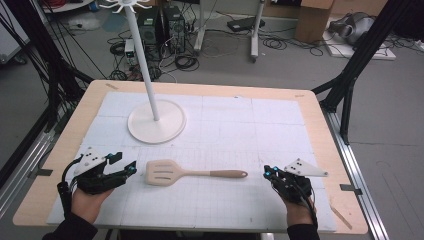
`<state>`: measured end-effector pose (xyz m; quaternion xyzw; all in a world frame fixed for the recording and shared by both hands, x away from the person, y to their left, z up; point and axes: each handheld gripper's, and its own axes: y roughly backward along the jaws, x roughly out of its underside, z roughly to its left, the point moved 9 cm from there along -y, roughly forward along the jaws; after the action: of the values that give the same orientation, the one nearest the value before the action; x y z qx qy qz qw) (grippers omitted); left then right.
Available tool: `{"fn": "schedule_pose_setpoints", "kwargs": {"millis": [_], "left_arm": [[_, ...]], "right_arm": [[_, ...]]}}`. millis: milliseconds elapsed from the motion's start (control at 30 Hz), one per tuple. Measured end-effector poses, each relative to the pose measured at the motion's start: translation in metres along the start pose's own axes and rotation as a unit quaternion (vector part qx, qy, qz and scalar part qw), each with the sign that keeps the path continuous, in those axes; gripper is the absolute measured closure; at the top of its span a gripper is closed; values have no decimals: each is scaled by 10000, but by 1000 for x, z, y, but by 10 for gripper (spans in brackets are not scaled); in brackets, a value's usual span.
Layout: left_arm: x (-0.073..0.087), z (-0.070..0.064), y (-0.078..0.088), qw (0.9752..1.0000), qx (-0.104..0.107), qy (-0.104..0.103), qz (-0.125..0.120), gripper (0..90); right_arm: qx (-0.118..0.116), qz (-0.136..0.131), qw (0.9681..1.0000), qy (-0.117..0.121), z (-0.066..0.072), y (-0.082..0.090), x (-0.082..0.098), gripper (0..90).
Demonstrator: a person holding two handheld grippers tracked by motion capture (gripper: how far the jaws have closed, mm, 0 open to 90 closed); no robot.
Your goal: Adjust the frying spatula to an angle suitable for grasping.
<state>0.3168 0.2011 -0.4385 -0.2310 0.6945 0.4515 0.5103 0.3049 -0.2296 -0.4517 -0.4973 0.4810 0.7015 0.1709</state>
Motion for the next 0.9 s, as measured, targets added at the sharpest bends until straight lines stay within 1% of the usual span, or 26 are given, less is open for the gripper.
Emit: {"fn": "schedule_pose_setpoints", "kwargs": {"millis": [33, 67, 100, 133, 200, 233, 267, 300, 333, 367, 400, 433, 467, 500, 533, 567, 633, 667, 733, 800, 900], "left_arm": [[-1, 1, 1, 10000, -22, 28, -42, 351], [-1, 2, 1, 9999, -46, 87, -84, 309], [-1, 2, 1, 9999, -51, 92, -83, 309], [0, 2, 1, 10000, -42, 74, -51, 311], [2, 0, 0, 9999, 74, 92, 11, 323], [4, -1, -1, 9998, 170, 80, 73, 367], [7, -4, -3, 9994, 304, 51, 172, 455], [9, -5, -4, 9991, 349, -3, 239, 571], [11, -7, -5, 9986, 409, -56, 330, 630], [15, -10, -9, 9976, 481, -153, 478, 757], [15, -10, -9, 9976, 481, -153, 478, 792], [17, -12, -11, 9972, 499, -189, 527, 792], [17, -14, -12, 9970, 523, -212, 521, 865], [16, -15, -12, 9969, 546, -255, 506, 865], [14, -21, -12, 9966, 633, -303, 432, 887], [13, -23, -12, 9962, 667, -362, 426, 887], [12, -33, -14, 9944, 847, -479, 414, 891], [12, -37, -16, 9937, 894, -541, 408, 892], [14, -47, -21, 9913, 1018, -677, 486, 891], [19, -50, -27, 9898, 1013, -781, 622, 890], [24, -51, -33, 9878, 1002, -882, 799, 889]], "right_arm": [[0, 0, 10000, 0, 0, 0, 0, 892], [-66, 168, 9998, -11, 2, -9, 3, 892], [-66, 168, 9998, -11, 2, -9, 3, 892], [-78, 258, 9996, -20, 4, -13, 4, 892], [-131, 501, 9985, 149, 9, -24, 9, 892], [-170, 556, 9981, 196, 12, -27, 10, 892], [-216, 632, 9974, 276, 15, -30, 12, 892], [-287, 696, 9967, 300, 19, -34, 14, 892], [-339, 756, 9961, 295, 21, -36, 16, 892], [-455, 885, 9944, 345, 25, -41, 20, 892], [-455, 885, 9944, 345, 25, -41, 20, 892], [-449, 920, 9941, 352, 26, -42, 20, 892], [-433, 962, 9936, 402, 26, -45, 21, 892], [-433, 962, 9936, 402, 26, -45, 21, 892], [-424, 927, 9941, 364, 26, -45, 20, 892], [-424, 927, 9941, 364, 26, -45, 20, 892], [-421, 871, 9946, 372, 25, -46, 18, 892], [-418, 898, 9945, 335, 24, -46, 19, 892], [-424, 892, 9946, 322, 24, -47, 19, 892], [-447, 913, 9943, 323, 25, -48, 19, 892], [-455, 939, 9939, 352, 26, -49, 20, 892]]}}
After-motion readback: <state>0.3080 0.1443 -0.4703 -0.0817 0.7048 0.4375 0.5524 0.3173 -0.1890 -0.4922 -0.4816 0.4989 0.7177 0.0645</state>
